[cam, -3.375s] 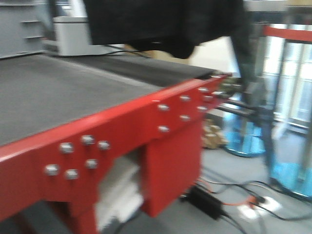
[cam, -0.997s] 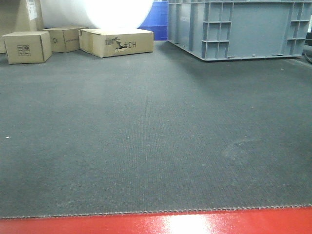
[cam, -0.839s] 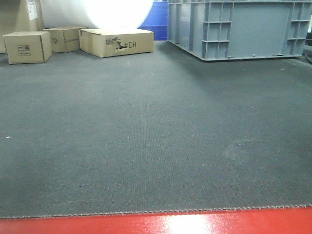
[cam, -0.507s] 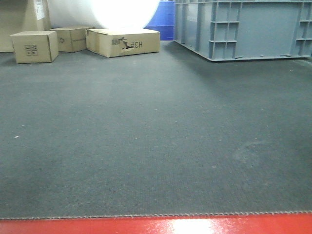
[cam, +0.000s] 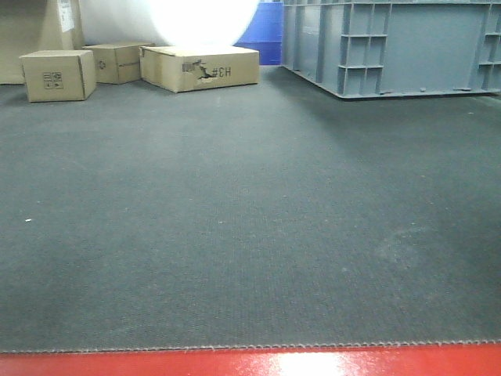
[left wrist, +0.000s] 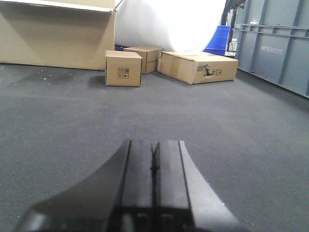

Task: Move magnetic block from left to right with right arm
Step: 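Turn the base to face the mat near the cardboard boxes, then lower the red cube onto the mat and open the right gripper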

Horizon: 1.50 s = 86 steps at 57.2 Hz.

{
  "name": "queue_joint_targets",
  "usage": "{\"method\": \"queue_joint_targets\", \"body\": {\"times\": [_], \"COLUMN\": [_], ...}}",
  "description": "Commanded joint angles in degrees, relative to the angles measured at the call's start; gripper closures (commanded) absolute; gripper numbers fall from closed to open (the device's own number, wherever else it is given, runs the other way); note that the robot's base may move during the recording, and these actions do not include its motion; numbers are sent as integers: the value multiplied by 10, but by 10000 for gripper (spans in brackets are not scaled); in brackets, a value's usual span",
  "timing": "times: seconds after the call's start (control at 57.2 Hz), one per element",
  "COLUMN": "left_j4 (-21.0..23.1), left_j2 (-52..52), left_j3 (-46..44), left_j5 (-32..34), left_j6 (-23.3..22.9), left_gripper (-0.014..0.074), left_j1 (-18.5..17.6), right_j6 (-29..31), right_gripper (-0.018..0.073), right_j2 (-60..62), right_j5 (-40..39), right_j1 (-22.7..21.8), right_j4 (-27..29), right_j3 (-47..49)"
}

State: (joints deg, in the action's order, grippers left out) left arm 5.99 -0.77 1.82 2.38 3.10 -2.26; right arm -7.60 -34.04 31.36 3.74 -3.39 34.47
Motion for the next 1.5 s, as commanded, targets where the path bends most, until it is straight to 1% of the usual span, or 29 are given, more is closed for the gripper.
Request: {"method": "queue_joint_targets", "body": {"times": [0.0, 0.052, 0.105, 0.175, 0.227, 0.455, 0.612, 0.717, 0.822, 0.892, 1.049, 1.189, 1.259, 1.364, 1.486], "left_j4": [3, 3, 3, 3, 3, 3, 3, 3, 3, 3, 3, 3, 3, 3, 3], "left_j2": [-3, -3, -3, -3, -3, -3, -3, -3, -3, -3, -3, -3, -3, -3, -3], "left_j3": [4, 4, 4, 4, 4, 4, 4, 4, 4, 4, 4, 4, 4, 4, 4], "left_j5": [51, 51, 51, 51, 51, 51, 51, 51, 51, 51, 51, 51, 51, 51, 51], "left_j6": [-1, -1, -1, -1, -1, -1, -1, -1, -1, -1, -1, -1, -1, -1, -1], "left_gripper": [722, 722, 722, 722, 722, 722, 722, 722, 722, 722, 722, 722, 722, 722, 722], "left_j1": [-2, -2, -2, -2, -2, -2, -2, -2, -2, -2, -2, -2, -2, -2, -2], "right_j6": [2, -2, -14, -18, -32, -175, -239, -261, -264, -264, -264, -265, -265, -265, -266], "right_gripper": [267, 267, 267, 267, 267, 267, 267, 267, 267, 267, 266, 259, 228, 152, 101], "right_j2": [-93, -145, -187, -246, -291, -444, -524, -574, -617, -643, -678, -699, -707, -717, -721], "right_j5": [-16, -10, 13, 27, 38, 119, 180, 226, 258, 266, 271, 269, 270, 266, 262], "right_j1": [13, 29, 50, 83, 107, 207, 270, 305, 332, 344, 359, 365, 367, 370, 370], "right_j4": [-18, -14, -11, -11, -10, -11, -9, -3, -2, 3, 50, 56, 56, 56, 63], "right_j3": [59, 82, 105, 139, 166, 268, 337, 390, 438, 462, 497, 502, 502, 502, 502]}}
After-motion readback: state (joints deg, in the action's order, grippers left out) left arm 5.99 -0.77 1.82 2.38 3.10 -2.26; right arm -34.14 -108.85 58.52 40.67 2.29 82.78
